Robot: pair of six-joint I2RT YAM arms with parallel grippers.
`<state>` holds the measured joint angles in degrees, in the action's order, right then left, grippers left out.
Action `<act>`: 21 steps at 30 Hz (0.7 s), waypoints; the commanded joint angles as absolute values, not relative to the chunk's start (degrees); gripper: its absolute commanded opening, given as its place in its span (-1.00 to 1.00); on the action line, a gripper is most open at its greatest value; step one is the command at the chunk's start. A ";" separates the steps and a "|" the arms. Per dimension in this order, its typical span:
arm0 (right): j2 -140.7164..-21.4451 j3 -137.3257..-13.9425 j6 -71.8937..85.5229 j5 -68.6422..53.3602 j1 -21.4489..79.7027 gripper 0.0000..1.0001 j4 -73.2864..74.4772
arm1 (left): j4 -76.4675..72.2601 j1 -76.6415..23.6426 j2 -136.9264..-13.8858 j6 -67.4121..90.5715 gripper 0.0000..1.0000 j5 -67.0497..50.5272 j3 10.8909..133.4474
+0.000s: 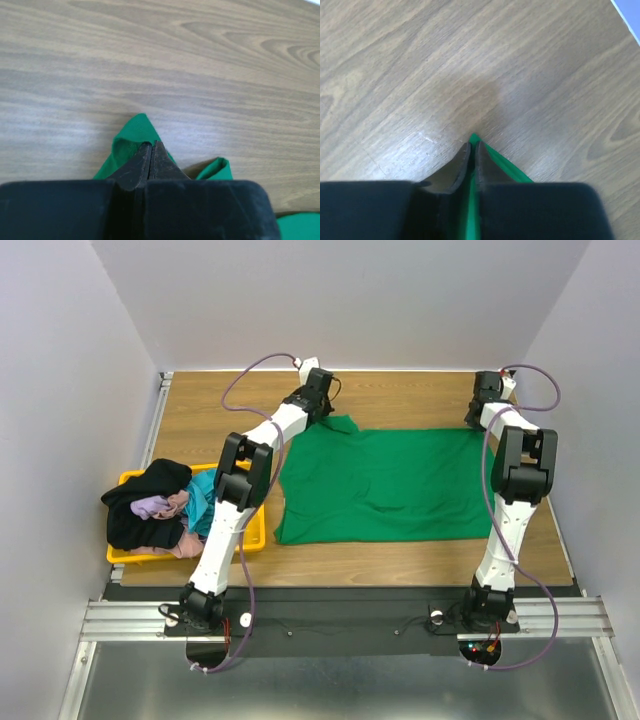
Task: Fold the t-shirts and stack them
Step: Fold the tshirt
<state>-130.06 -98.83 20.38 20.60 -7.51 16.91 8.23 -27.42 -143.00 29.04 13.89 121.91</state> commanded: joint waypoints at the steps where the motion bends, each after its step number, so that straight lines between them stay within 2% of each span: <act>1: -129.20 -97.30 20.13 18.02 -7.65 -0.98 19.69 | 6.59 -27.86 -135.45 29.00 -1.00 13.89 118.49; 12: -120.76 -92.56 19.16 20.56 -6.33 -0.99 19.51 | -1.76 -28.65 -122.61 31.55 -1.00 9.59 100.02; 21: -112.16 -81.57 23.90 24.08 -5.98 -0.99 19.16 | -5.97 -29.27 -113.31 33.84 -1.00 8.18 85.53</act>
